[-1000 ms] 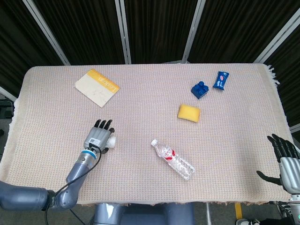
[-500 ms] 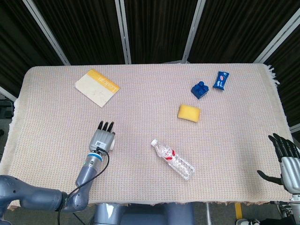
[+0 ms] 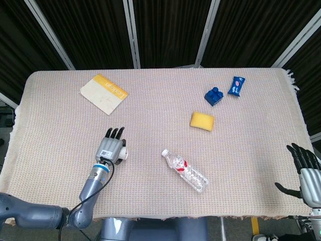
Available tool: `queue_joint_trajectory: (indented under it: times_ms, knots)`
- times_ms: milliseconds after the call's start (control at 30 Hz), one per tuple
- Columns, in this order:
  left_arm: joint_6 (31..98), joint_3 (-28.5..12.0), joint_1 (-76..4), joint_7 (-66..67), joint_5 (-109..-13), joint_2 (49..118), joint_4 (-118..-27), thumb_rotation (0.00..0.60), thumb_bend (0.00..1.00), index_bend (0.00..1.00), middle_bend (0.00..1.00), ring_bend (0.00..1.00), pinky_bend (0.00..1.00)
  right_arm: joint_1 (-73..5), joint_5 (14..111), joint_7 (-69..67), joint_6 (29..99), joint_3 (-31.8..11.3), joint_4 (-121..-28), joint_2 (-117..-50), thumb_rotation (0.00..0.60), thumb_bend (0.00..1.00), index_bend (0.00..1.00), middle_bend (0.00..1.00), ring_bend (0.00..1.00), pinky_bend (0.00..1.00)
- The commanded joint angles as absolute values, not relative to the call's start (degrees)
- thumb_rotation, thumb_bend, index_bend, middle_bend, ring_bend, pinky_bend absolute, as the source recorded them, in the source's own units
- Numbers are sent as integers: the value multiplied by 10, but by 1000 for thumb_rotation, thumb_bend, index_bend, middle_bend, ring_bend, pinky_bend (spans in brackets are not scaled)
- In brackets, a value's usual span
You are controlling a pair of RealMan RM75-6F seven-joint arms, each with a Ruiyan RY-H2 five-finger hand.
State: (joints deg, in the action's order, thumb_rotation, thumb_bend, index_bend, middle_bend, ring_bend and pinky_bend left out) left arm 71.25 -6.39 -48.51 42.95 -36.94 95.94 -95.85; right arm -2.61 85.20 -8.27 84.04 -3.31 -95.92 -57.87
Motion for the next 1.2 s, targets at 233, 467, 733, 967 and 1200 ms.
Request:
queue_joint_trajectory:
  times_ms: [233,467,733,967,1200]
  knots:
    - [695,-98,-374,78,-519,1021,-899,600,248,451,0,0,0,-26,849,-80,840,-35,-959,-583,600,44,0,0,0,0]
    - [660,-75,-348,-23,-591,1037,-820,600,250,453,0,0,0,-27,851,-78,839,-34,-957,-586,600,44,0,0,0,0]
    - [641,-67,-332,-47,-610,1028,-801,600,251,452,0,0,0,-27,860,-84,850,-36,-952,-591,600,45,0,0,0,0]
    - [642,-59,-310,-77,-641,1006,-801,600,249,346,0,0,0,-25,866,-89,859,-36,-943,-597,600,45,0,0,0,0]
    - [648,-33,-289,-73,-687,964,-803,600,248,113,0,0,0,-25,876,-87,862,-32,-940,-603,600,45,0,0,0,0]
